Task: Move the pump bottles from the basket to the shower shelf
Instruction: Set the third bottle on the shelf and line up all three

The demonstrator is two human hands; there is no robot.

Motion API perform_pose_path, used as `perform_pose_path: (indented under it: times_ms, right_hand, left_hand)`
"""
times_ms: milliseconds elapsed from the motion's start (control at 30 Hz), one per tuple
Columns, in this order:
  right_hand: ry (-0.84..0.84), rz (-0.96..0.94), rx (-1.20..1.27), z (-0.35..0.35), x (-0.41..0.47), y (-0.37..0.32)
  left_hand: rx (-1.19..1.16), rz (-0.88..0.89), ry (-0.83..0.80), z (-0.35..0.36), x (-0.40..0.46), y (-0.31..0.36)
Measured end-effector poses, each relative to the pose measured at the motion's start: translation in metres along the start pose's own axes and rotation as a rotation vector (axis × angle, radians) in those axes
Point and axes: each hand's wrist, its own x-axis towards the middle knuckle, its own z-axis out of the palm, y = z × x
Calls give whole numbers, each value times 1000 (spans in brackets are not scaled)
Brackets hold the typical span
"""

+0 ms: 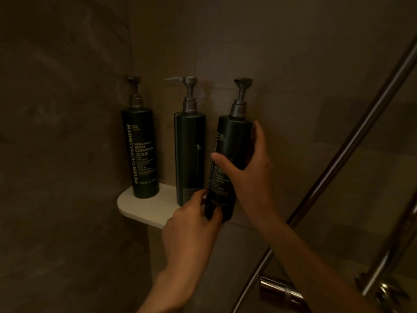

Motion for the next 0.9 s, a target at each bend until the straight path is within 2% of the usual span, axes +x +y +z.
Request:
perform_pose_path:
  times_ms: [133, 333, 533, 633, 733, 800, 900]
  right_hand:
    - [-32, 37, -12, 9, -25, 12]
    - [39, 99, 4, 18, -38, 24]
    - [74, 113, 1, 23, -38, 25]
    - [165, 34, -75, 22, -43, 18]
    - [271, -162, -209, 27, -49, 3]
    - [266, -260, -248, 36, -53, -10]
    - [151, -299, -292, 55, -57, -25]
  left_hand:
    - [-51, 40, -2, 4, 0, 0]
    - [-118, 89, 75, 7, 5, -5]
    - [-140, 147, 80, 5, 5, -14]
    - [-163, 208, 124, -7, 3, -23]
    - [-177, 252, 186, -24, 9, -31]
    - [-180, 275, 228, -36, 17, -35]
    - [-187, 291, 259, -50, 34, -43]
